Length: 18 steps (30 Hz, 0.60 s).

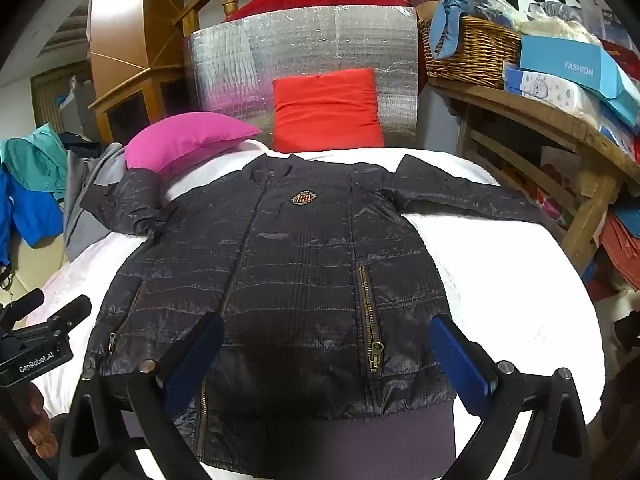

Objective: Fold large clothes

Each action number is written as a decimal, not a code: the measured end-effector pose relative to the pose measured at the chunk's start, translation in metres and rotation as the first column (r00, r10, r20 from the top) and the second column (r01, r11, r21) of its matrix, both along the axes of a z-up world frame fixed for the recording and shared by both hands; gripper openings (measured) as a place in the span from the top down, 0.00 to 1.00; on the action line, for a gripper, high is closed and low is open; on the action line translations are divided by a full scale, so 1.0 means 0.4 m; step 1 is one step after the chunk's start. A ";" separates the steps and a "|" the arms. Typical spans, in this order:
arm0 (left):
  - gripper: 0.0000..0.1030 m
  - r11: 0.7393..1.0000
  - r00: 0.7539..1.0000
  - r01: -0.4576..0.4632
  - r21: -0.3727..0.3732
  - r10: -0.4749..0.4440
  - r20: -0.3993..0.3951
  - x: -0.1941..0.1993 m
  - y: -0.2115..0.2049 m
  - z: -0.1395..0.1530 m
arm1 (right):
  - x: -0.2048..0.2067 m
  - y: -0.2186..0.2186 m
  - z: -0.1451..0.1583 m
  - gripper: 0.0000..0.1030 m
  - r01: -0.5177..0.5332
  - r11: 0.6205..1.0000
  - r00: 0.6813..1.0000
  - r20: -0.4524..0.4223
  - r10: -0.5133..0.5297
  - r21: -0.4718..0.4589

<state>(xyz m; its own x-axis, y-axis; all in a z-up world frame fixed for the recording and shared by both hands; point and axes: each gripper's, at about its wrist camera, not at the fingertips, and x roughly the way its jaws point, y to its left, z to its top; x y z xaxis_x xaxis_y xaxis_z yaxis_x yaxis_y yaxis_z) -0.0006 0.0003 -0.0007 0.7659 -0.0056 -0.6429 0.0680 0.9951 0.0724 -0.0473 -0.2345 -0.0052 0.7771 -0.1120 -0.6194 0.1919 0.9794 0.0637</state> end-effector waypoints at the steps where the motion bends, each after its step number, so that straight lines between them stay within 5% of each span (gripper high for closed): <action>1: 0.00 1.000 1.000 0.000 0.000 0.000 -0.003 -0.002 0.000 0.000 | 0.002 -0.001 -0.002 0.00 -0.001 1.000 1.000 -0.002 0.001 0.001; 9: 0.00 0.999 0.996 0.042 -0.019 -0.043 -0.072 0.006 -0.005 -0.008 | -0.004 0.009 -0.007 0.00 -0.005 1.000 1.000 0.012 0.005 -0.014; 18: 0.00 1.000 0.998 0.028 -0.008 -0.029 -0.058 0.008 0.012 -0.042 | 0.006 0.014 -0.027 0.00 -0.014 1.000 1.000 -0.002 0.014 -0.026</action>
<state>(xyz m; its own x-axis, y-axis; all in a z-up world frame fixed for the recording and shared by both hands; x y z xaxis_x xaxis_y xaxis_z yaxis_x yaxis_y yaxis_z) 0.0027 0.0052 -0.0174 0.7266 -0.0316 -0.6863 0.1003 0.9931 0.0605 -0.0448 -0.2287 -0.0161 0.7778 -0.1171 -0.6175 0.1782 0.9833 0.0379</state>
